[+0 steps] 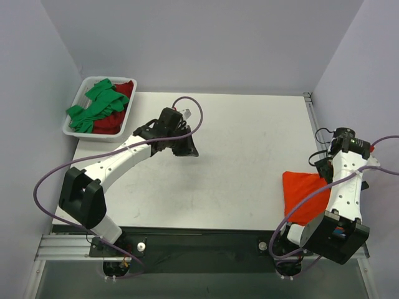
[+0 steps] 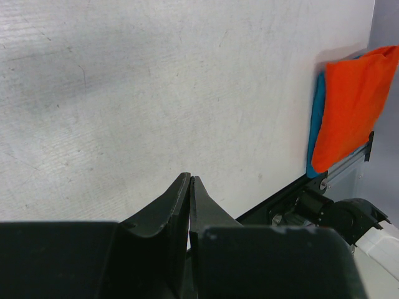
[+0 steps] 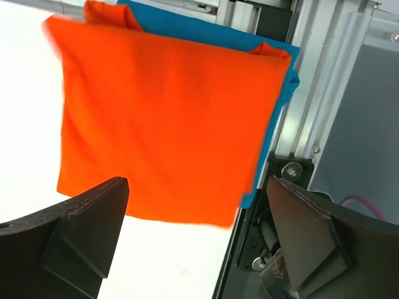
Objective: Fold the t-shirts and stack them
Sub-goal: Put the neatly folded tshirt into the corner of the board with the right arm
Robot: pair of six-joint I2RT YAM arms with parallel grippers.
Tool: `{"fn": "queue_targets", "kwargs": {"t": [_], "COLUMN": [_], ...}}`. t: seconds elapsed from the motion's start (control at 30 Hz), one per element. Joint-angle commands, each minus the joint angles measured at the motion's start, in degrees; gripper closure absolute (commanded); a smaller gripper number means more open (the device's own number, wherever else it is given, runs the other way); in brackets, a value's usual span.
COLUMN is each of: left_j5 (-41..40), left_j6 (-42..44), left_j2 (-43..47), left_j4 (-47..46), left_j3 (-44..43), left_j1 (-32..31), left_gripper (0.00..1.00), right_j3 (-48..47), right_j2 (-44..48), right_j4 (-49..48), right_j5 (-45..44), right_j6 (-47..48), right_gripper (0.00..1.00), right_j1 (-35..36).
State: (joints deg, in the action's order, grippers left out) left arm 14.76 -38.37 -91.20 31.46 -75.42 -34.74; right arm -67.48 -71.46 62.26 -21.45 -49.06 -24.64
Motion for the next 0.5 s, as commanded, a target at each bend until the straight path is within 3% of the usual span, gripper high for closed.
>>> {"fn": "queue_targets", "kwargs": {"t": [0.0, 0.17, 0.37, 0.47], "left_j5": [1.6, 1.7, -0.2, -1.8], "left_j6": [1.1, 1.1, 1.5, 1.6], "left_j2": [0.3, 1.3, 4.8, 8.0], "left_j4": [-2.2, -2.5, -2.1, -1.8], "left_j3": [-1.8, -1.0, 1.1, 3.6], "left_j1": [-0.4, -0.5, 0.2, 1.1], "left_gripper": [0.87, 0.87, 0.83, 0.81], "right_j3": [0.6, 0.5, -0.6, -2.2], "right_j2": [3.9, 2.8, -1.7, -4.4], "right_j4": [4.3, 2.5, 2.3, 2.0], "right_j5": [-1.0, -0.2, -4.2, -6.8], "right_j6": [0.8, 2.0, -2.8, -5.3], "right_gripper": [0.0, 0.0, 0.0, 0.0], "right_j1": [-0.1, 4.9, 20.8, 32.9]}}
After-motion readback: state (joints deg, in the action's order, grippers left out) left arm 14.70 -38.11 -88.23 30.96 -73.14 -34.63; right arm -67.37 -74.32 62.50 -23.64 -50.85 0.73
